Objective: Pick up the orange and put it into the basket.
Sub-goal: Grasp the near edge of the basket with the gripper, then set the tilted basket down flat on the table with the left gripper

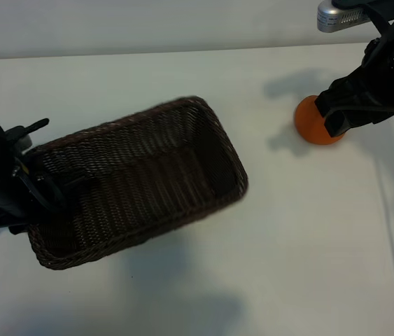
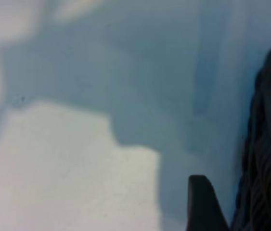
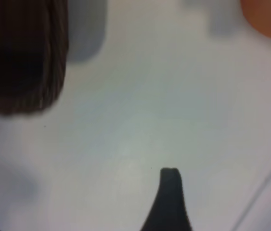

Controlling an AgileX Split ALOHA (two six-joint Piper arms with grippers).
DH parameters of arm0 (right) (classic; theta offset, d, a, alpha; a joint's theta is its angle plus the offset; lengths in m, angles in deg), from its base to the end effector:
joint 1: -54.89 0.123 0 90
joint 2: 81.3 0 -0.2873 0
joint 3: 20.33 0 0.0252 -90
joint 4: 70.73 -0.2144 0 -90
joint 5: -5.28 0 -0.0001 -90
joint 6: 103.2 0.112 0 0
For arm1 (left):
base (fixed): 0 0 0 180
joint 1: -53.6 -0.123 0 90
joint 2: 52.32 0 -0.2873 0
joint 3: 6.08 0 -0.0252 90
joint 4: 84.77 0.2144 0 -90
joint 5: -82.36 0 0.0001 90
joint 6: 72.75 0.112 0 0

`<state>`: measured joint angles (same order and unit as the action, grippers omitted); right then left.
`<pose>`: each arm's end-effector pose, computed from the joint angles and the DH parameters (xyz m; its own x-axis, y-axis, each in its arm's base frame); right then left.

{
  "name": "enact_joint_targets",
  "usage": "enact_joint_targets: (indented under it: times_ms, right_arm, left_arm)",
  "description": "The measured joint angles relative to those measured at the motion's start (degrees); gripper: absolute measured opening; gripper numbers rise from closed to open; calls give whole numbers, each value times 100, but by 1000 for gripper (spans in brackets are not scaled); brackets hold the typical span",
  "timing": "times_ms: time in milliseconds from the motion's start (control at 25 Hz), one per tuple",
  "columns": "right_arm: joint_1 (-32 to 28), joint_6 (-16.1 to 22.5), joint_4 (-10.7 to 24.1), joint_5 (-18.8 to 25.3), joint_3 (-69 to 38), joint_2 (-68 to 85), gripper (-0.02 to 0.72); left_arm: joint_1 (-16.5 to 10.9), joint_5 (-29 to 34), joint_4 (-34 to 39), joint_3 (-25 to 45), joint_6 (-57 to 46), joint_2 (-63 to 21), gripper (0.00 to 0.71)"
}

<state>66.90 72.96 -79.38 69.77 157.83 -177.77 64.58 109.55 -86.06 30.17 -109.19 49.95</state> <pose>0.2720 0.0734 0.2965 -0.9327 -0.2000 -0.3002 -0.2475 0.9603 0.1290 0.2447 -0.0487 0.1513 -0.8715 -0.4522 -0.1896 -0.4274 0.8901 -0.1585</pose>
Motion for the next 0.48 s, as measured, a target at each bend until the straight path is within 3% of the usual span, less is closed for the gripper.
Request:
enact_joint_targets:
  times_ms: [360,400,440,480]
  right_arm:
    - [0,-5,0,0,0,0,570]
    - [0,-5,0,0,0,0,570]
    - [0,-5,0,0,0,0,570]
    - [0,-5,0,0,0,0,570]
  left_arm:
    - [0,12,-95,0,269,-7,405]
    - [0,45,-164,0,401,-28,388]
    - [0,60,-283,8,560,-48,311]
    - [0,66,-416,15,705,-79,318]
